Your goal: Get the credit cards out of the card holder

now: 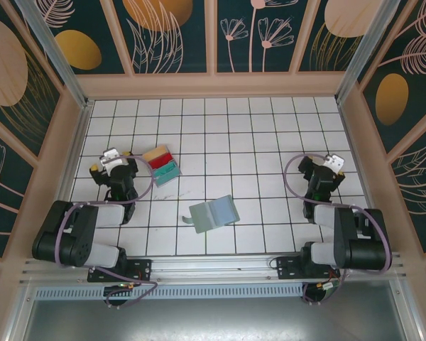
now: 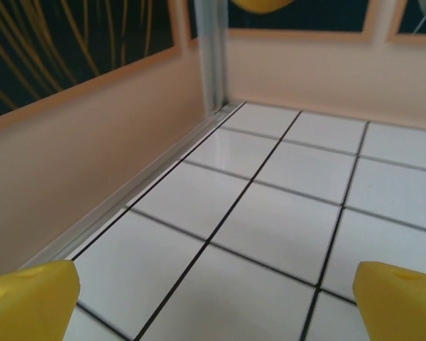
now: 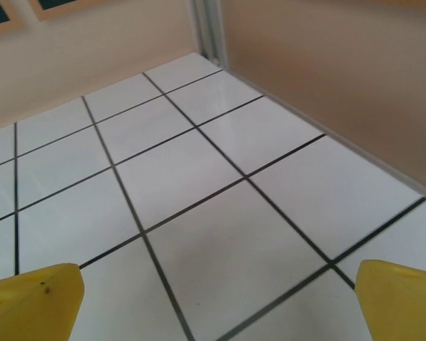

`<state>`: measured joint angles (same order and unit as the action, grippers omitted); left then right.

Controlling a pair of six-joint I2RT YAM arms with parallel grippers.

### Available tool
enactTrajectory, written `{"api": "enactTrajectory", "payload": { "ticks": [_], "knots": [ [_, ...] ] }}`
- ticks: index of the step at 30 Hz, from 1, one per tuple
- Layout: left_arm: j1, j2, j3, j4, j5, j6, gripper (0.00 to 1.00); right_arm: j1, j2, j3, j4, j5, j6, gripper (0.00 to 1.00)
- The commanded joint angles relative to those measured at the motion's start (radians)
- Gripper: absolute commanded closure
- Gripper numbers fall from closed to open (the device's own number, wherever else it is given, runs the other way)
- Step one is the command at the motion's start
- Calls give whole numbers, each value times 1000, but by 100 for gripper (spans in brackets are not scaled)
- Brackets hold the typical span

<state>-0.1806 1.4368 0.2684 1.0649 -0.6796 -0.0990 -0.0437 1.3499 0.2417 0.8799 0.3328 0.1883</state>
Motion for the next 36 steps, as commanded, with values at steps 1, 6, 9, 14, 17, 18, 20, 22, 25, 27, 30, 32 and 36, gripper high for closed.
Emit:
{"api": "enactTrajectory", "payload": {
  "ticks": [1,6,9,14,17,18,20,22,25,27,30,32,36],
  "knots": [
    [12,49,-49,263,65,63,1,-5,58,82,45,-108,-27,1],
    [49,34,-46,218,162,36,1,14,113,143,8,-163,-83,1],
    [60,32,-51,221,197,31,1,45,109,130,33,-200,-139,1],
    [90,109,-92,374,308,45,1,51,117,97,122,-291,-199,1],
    [105,96,-67,297,316,18,1,17,155,39,259,-312,-168,1],
    [110,89,-59,271,320,11,1,-2,164,33,272,-362,-161,1],
    [117,91,-60,275,327,7,1,2,173,14,310,-383,-176,1],
    [116,90,-61,275,324,6,1,25,186,-37,413,-337,-185,1],
    [116,89,-63,276,313,4,1,35,188,-24,395,-298,-185,1],
    [116,88,-63,276,313,4,1,31,189,-20,392,-292,-178,1],
    [116,87,-63,276,315,4,1,43,189,-29,406,-236,-171,1],
    [117,86,-63,276,315,5,1,43,189,-28,404,-234,-168,1],
    [117,89,-61,274,315,4,1,49,190,-30,409,-223,-172,1]
  ]
}}
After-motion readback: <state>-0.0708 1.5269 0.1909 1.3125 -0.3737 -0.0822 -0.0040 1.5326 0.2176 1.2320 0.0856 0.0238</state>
